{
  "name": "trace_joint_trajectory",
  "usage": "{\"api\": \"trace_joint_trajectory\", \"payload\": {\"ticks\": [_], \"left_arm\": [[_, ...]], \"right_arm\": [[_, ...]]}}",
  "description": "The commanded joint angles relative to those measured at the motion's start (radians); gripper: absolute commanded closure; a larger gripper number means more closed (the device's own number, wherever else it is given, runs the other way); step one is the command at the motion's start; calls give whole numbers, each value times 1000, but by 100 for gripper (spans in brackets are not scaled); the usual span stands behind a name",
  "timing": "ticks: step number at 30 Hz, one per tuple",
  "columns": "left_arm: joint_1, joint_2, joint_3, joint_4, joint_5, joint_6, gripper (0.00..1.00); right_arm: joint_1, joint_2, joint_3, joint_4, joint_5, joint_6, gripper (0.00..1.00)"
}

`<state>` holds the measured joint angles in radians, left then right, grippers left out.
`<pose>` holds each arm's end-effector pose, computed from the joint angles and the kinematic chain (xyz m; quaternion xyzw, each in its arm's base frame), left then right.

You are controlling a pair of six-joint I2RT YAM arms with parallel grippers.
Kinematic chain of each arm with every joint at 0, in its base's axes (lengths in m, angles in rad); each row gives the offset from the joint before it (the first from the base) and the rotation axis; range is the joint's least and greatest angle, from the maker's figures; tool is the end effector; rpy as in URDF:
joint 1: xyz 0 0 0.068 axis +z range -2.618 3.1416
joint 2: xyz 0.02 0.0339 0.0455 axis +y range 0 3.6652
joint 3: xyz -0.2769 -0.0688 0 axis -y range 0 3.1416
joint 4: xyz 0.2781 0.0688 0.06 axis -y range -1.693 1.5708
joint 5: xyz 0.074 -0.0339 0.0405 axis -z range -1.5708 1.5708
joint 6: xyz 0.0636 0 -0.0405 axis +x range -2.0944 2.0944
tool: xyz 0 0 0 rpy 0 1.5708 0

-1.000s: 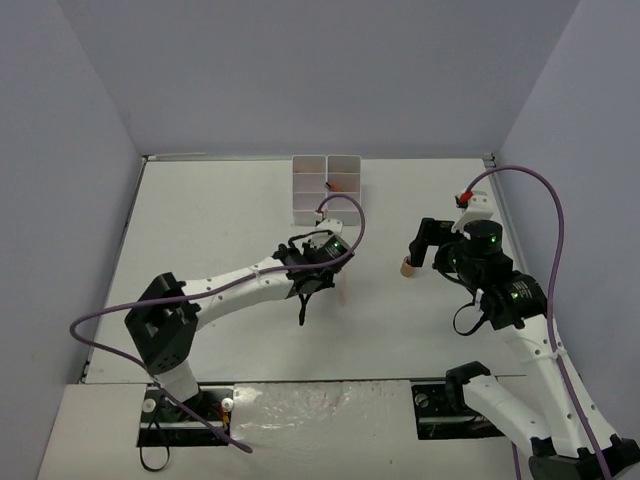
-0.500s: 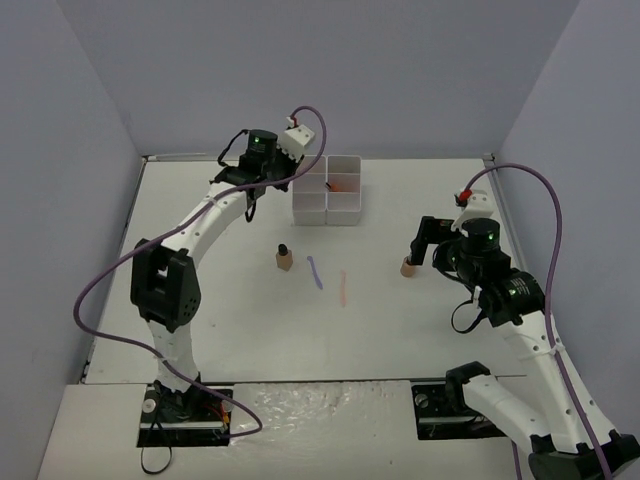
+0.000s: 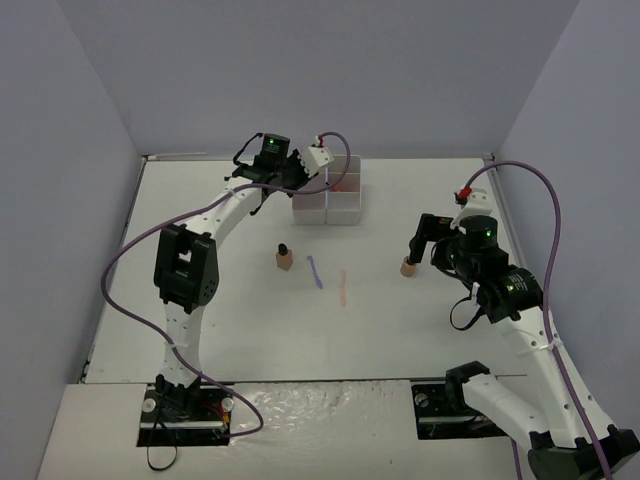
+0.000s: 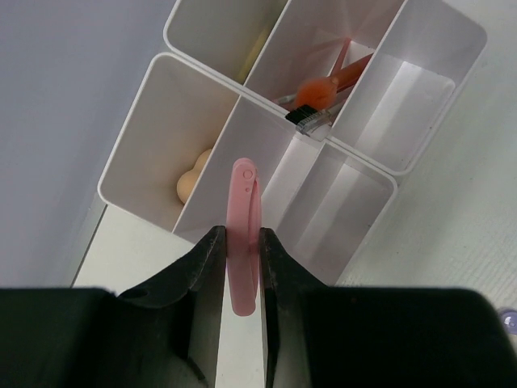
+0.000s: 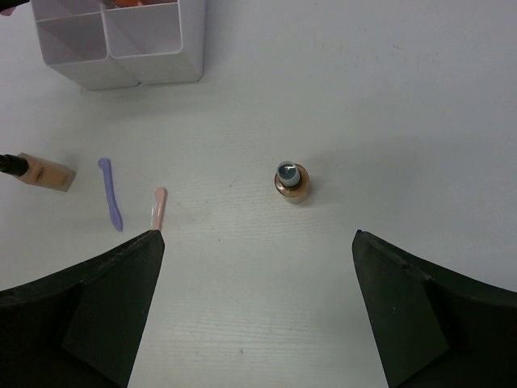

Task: Organize the makeup

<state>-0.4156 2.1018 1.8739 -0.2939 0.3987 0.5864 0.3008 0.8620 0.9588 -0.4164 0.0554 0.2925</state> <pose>0.5020 -0.2485 0.2818 0.4945 0.6965 -0.1289 0.5037 0.2315 0.0681 0.3671 0.0129 0.8104 0.1496 0.5664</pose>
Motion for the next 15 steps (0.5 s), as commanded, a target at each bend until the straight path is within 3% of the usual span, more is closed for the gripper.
{"api": "trace_joint_trajectory", "payload": {"ticks": [1,7,15], "left_arm": [[9,-14,70,111,75,55,100],[9,14,70,173,100,46,99],[20,50,68,220,103,35,80]], "right_arm": [[-5,13,35,41,-35,22,0],[-5,14,38,34,-45,22,0],[-5,3,31,16,-45,14,0]]}}
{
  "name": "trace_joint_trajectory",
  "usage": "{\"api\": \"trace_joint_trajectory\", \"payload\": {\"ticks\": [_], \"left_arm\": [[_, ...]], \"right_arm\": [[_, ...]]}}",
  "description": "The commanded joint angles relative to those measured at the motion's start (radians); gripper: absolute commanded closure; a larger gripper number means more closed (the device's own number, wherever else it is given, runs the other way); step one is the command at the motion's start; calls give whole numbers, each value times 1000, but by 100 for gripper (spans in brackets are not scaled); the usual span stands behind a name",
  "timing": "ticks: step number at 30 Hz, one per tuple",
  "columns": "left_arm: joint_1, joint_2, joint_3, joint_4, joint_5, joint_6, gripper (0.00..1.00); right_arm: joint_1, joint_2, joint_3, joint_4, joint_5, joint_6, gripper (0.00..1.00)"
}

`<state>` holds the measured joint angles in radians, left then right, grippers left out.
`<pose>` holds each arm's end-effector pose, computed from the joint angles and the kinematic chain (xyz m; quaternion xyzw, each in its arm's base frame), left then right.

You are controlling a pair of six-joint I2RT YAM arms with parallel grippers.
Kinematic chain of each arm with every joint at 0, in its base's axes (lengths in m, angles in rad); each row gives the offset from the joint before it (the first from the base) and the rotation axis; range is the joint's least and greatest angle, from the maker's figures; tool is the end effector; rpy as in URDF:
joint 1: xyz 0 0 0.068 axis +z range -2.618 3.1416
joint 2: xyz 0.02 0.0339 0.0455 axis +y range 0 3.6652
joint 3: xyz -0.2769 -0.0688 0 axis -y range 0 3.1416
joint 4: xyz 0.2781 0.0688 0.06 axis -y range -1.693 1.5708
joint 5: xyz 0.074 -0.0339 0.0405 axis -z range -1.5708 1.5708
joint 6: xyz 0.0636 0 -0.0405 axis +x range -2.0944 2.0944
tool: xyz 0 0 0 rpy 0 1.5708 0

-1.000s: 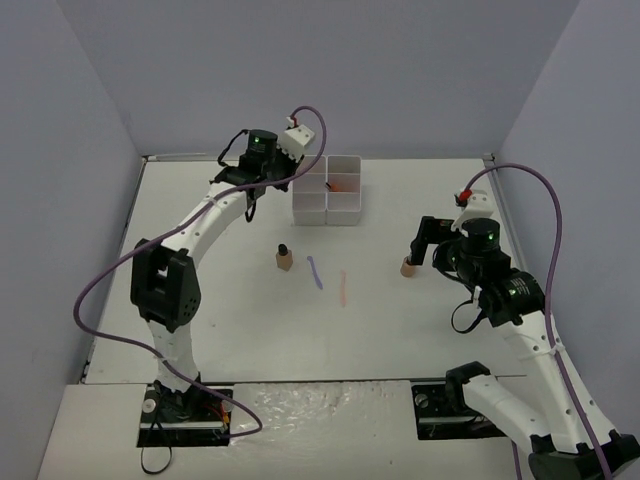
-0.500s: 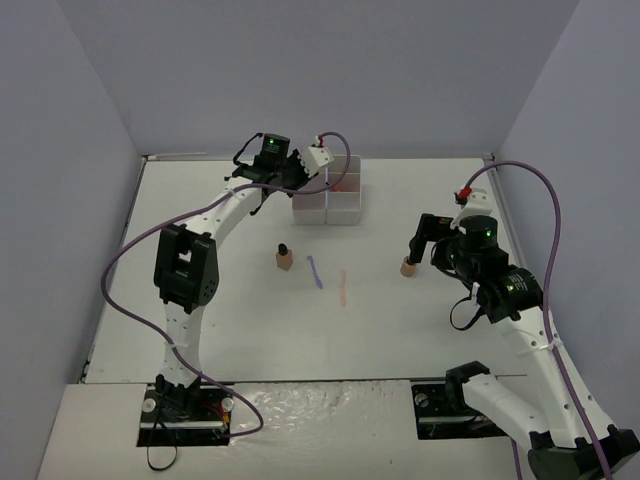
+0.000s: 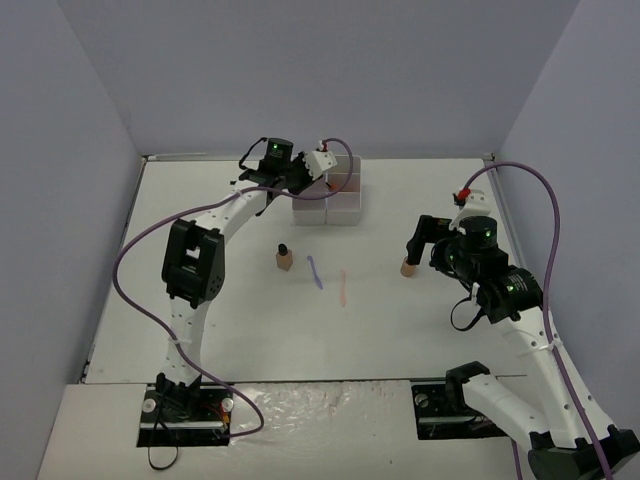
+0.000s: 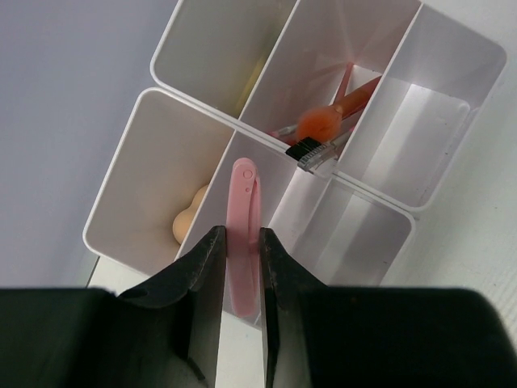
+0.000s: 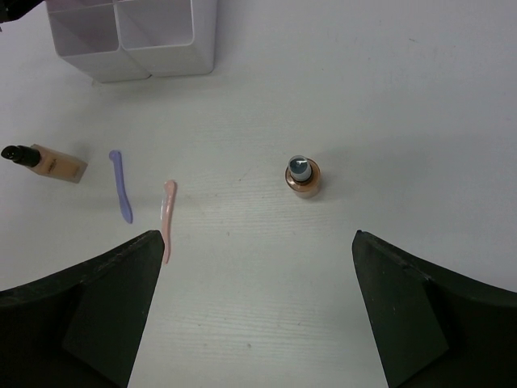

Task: Organize the makeup

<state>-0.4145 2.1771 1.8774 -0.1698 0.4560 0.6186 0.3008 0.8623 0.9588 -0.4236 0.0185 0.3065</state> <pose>0.5179 -0.2585 0.2570 0.5128 0.6634 -0.1397 0.5267 0.2307 0.0703 0.3661 0.0077 0.8128 0.1670 0.5581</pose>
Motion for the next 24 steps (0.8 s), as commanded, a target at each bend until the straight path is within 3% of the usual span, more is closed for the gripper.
{"api": "trace_joint_trajectory", "payload": {"ticks": [1,8,12,14,17,19,21,24], "left_arm": [[19,-25,65,96,46,3,76],[19,-60,26,156,3,-75,48],[15,-125,-23,230,-58,-181,43],[8,-179,-46,244,-104,-314,43],[-20,-285,-93,235,-257,-529,38],[-61,-349,-137,203,-369,-586,32],[-143,-409,-182,136,-474,-689,18],[-245,-475,-225,10,-631,-824,14]], "right_arm": [[-5,3,31,23,-8,0,0],[-5,-6,29,16,-8,-1,0],[-5,-6,34,14,-31,-8,0],[-5,-11,39,14,-43,-10,0],[-4,-14,44,14,-44,-12,0],[-5,-14,43,16,-45,-15,0],[-5,-12,41,14,-55,-20,0],[-5,-11,35,16,-67,-24,0]]}}
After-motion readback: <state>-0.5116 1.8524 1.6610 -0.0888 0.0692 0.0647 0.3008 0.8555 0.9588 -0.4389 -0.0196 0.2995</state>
